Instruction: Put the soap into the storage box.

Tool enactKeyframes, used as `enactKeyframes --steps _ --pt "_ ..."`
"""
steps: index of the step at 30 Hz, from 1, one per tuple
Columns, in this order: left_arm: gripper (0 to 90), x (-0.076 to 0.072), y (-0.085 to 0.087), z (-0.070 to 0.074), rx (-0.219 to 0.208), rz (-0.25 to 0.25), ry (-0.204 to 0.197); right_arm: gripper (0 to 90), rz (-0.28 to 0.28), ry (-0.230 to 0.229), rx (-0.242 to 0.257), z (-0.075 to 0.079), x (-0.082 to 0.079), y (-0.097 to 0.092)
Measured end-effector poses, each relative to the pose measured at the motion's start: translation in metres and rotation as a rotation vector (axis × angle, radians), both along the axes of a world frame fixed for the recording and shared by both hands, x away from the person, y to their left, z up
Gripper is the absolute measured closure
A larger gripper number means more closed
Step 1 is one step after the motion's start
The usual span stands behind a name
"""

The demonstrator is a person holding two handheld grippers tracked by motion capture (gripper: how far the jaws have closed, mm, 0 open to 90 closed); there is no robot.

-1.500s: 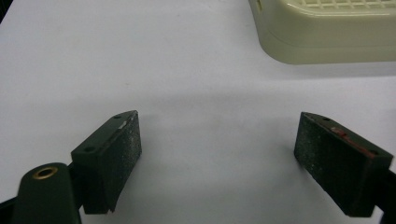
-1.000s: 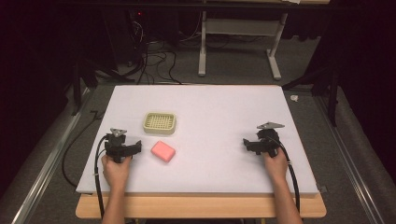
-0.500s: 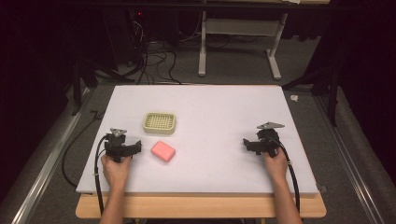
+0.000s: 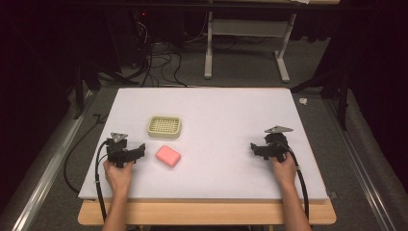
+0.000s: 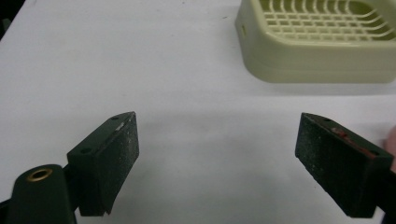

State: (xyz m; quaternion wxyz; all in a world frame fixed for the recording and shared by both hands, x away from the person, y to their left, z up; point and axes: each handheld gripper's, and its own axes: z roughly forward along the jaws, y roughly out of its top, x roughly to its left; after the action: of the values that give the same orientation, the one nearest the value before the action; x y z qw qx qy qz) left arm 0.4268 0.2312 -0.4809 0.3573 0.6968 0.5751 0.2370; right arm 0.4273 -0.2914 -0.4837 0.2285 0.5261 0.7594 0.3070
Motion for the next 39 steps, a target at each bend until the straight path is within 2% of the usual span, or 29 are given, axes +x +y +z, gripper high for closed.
enactKeyframes --steps 6,9,12,20,30,39 --pt "9.7 -0.004 -0.003 0.004 0.0 -0.02 -0.004 15.0 0.0 0.0 0.0 0.0 0.0 0.0" --pt "9.2 -0.01 -0.007 0.009 0.001 -0.054 -0.021 15.0 0.0 0.0 -0.001 0.0 0.0 0.0" --pt "9.0 -0.012 -0.009 0.011 0.0 -0.066 -0.029 15.0 0.0 0.0 0.0 0.0 0.0 0.0" --pt "7.7 -0.023 -0.015 0.02 -0.051 -0.14 -0.028 15.0 0.0 0.0 0.0 0.0 0.0 0.0" --pt "7.4 -0.034 -0.026 0.029 -0.064 -0.208 -0.027 15.0 0.001 -0.001 -0.002 0.0 0.0 0.0" --pt "6.9 -0.041 -0.041 0.036 -0.069 -0.266 -0.042 15.0 0.001 -0.001 -0.001 0.0 0.0 0.0"
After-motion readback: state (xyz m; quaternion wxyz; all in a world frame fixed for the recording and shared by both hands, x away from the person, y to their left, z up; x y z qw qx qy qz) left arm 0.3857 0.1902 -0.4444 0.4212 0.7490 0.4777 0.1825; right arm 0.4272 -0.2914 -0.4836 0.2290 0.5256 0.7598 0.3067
